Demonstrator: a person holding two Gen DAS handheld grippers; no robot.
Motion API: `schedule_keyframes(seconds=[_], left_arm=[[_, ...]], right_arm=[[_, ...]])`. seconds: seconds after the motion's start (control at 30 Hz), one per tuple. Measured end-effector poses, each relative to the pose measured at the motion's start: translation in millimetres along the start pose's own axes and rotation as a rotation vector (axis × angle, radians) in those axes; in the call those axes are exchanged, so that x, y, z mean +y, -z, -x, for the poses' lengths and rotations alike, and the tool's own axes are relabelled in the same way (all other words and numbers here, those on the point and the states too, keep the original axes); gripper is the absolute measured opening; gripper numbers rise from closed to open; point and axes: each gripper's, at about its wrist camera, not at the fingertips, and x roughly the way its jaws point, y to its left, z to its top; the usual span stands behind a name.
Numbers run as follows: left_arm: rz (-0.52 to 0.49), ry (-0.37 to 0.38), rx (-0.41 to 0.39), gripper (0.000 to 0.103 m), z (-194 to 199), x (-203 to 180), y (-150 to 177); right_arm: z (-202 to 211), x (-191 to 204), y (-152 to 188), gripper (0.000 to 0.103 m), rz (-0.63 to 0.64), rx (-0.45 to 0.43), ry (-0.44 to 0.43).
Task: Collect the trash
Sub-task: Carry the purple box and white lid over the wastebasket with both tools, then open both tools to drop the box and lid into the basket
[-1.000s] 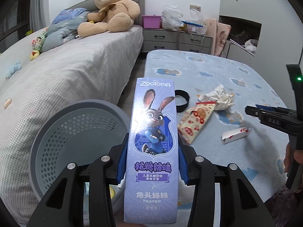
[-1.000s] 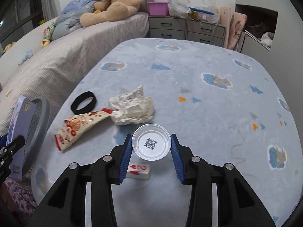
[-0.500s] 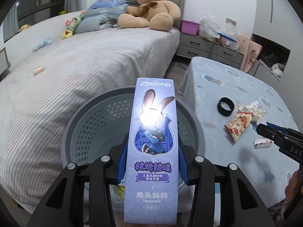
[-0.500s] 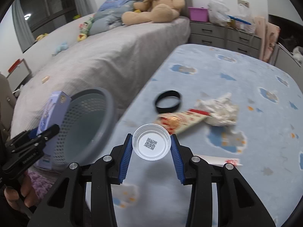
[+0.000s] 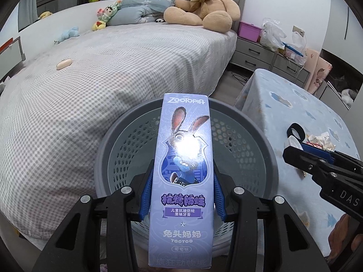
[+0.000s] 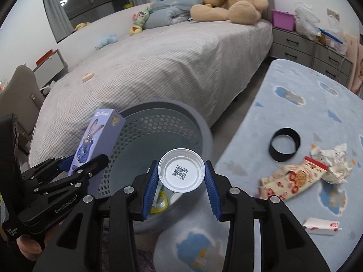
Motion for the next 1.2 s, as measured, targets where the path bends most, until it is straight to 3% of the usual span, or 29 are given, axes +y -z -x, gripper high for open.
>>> schedule_keyframes(seconds=[0.4,0.57,1.2], left_arm=[[0.038,-0.016,0.036,0.043,-17.0,15.3,-3.3],[0.048,-0.022,0.027,0.055,-15.0,19.9,-3.5],[0.052,-0.028,0.026,0.058,-12.4,23.4,0.6]], right_arm=[[-24.0,14.7,-11.7,0.041,0.031,0.019,-0.042],[-21.5,15.1,-14.0,0.057,0.031,0.003,-0.037],[-20.7,17.9,-10.8,0.057,0.027,0.009,-0.036]])
